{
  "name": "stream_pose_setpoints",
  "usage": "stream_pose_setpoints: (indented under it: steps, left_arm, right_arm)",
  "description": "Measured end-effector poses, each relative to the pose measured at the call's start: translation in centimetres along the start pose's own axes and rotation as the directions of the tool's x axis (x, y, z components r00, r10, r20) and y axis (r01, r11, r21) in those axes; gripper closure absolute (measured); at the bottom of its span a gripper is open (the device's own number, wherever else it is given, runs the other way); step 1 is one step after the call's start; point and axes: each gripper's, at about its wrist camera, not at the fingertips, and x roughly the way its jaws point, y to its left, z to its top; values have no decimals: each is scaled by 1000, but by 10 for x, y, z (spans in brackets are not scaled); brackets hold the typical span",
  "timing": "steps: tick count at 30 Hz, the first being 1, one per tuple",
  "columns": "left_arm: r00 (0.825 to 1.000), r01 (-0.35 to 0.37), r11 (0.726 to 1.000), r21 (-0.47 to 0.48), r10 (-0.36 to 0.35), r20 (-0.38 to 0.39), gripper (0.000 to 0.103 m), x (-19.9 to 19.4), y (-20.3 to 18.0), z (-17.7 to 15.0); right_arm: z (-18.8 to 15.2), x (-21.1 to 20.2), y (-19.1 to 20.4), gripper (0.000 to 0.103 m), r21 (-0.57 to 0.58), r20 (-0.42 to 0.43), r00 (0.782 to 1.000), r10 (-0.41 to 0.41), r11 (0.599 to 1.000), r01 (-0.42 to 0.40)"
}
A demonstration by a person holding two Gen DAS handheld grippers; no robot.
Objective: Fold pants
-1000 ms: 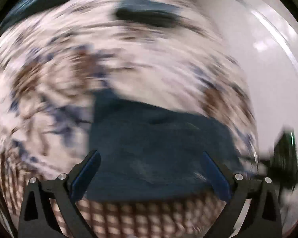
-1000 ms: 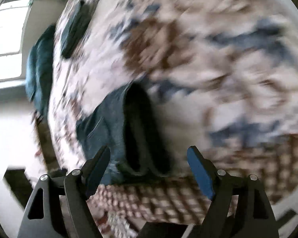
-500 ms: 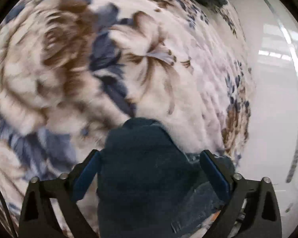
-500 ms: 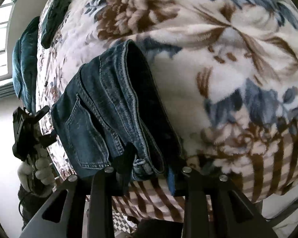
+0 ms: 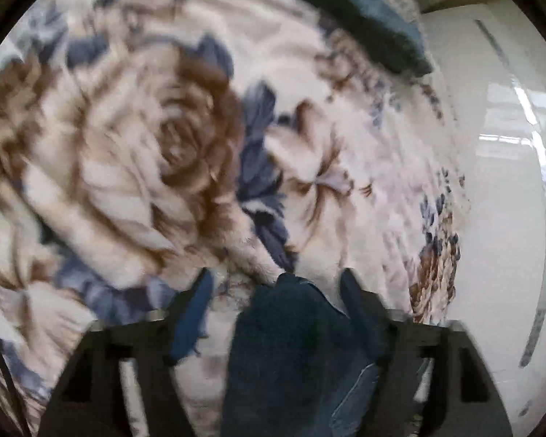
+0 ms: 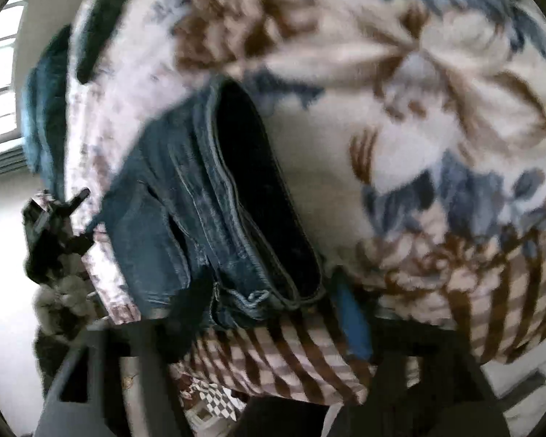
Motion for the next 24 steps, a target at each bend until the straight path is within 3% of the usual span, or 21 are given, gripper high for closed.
stream_pose_setpoints:
  steps: [3, 5, 7, 10, 14, 15, 16, 17, 18, 19, 22, 24]
  left_arm:
    - [997, 78, 996, 43, -79, 10, 17, -8, 2, -21]
    - [991, 118, 992, 41, -116, -65, 13, 3, 3, -32]
    - [985, 117, 991, 62, -107, -138, 13, 20, 1, -46]
    - [967, 167, 985, 34, -157, -198, 13, 41, 2, -63]
    - [964, 193, 981, 16, -186, -192, 12, 50, 6, -71]
    - [961, 204, 979, -2, -201, -192, 12, 48, 10, -70]
    - [956, 220, 975, -16, -219, -195, 12, 48, 11, -69]
    - [951, 235, 972, -20, -235, -199, 12, 46, 11, -68]
    - [949, 246, 969, -14, -243, -203, 12, 44, 11, -69]
    - [946, 253, 967, 2, -247, -208, 12, 43, 10, -69]
    - [936, 267, 963, 32, -251, -246, 6, 51, 11, -69]
    - [918, 293, 956, 0, -281, -281, 5, 68, 17, -67]
  right_arm:
    - [5, -19, 2, 10, -48, 95, 995, 34, 998, -29]
    - [11, -21, 7, 9, -96, 154, 987, 45, 995, -31]
    - [21, -9, 14, 8, -147, 142, 986, 84, 987, -63]
    - [39, 26, 20, 8, -165, 20, 991, 134, 978, -129]
    - [59, 81, 16, 6, -164, -135, 983, 127, 975, -149]
    - [62, 86, 16, 6, -152, -155, 975, 159, 971, -182]
    - [66, 86, 18, 6, -140, -180, 966, 186, 967, -213]
    - [67, 85, 21, 7, -119, -223, 939, 262, 949, -293]
    - [67, 82, 24, 8, -91, -258, 895, 363, 913, -397]
    - [66, 80, 27, 8, -91, -273, 876, 397, 896, -435]
    - [69, 92, 32, 8, -152, -308, 908, 284, 927, -342]
    - [74, 109, 29, 7, -131, -322, 910, 260, 940, -315]
